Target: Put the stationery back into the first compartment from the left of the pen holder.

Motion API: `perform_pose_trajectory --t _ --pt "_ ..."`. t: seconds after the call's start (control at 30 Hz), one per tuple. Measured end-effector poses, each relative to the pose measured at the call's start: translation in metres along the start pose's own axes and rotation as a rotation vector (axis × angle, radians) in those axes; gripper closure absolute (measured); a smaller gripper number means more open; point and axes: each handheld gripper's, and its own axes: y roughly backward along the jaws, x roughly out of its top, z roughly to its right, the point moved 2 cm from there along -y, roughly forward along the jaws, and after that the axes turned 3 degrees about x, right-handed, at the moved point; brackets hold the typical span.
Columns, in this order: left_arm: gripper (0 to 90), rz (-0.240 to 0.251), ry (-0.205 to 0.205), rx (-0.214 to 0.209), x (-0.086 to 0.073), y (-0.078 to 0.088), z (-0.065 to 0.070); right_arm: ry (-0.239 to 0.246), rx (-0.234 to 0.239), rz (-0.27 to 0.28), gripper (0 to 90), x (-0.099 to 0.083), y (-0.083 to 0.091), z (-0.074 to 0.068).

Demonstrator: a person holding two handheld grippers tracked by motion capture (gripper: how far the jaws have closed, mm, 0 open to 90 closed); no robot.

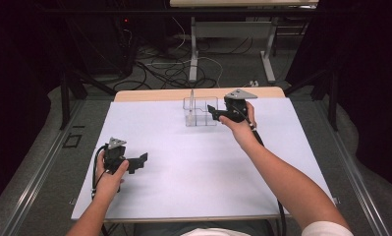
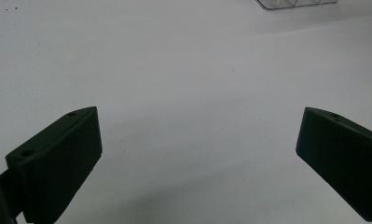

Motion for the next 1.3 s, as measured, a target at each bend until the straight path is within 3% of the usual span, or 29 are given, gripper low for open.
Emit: perform_pose_trajectory --t 0.07,0.37,0.53,0.67,1.07,1.3 --pt "0.1 0.001 0.000 0.000 0.000 0.000 0.000 -0.014 -0.005 -0.009 17.3 -0.007 0.008 0.004" --pt "0.1 -0.003 -0.004 0.000 0.000 0.000 0.001 -0.024 -0.022 -0.056 14.3 -0.028 0.030 0.019" --pt "0.1 0.001 -0.005 0.002 0.000 0.000 0.001 -0.051 -0.051 -0.078 4.2 -0.043 0.045 0.031" --pt "0.1 0.004 -0.002 0.001 0.000 0.000 0.001 -0.059 -0.066 -0.079 1.5 -0.052 0.056 0.039" --pt "0.1 -0.007 -0.004 0.003 0.000 0.001 0.001 -0.038 -0.085 -0.090 0.0 -0.078 0.088 0.043" --pt "0.1 0.001 0.009 0.011 0.000 0.000 0.000 -0.055 -0.094 -0.092 0.0 -0.093 0.102 0.047"
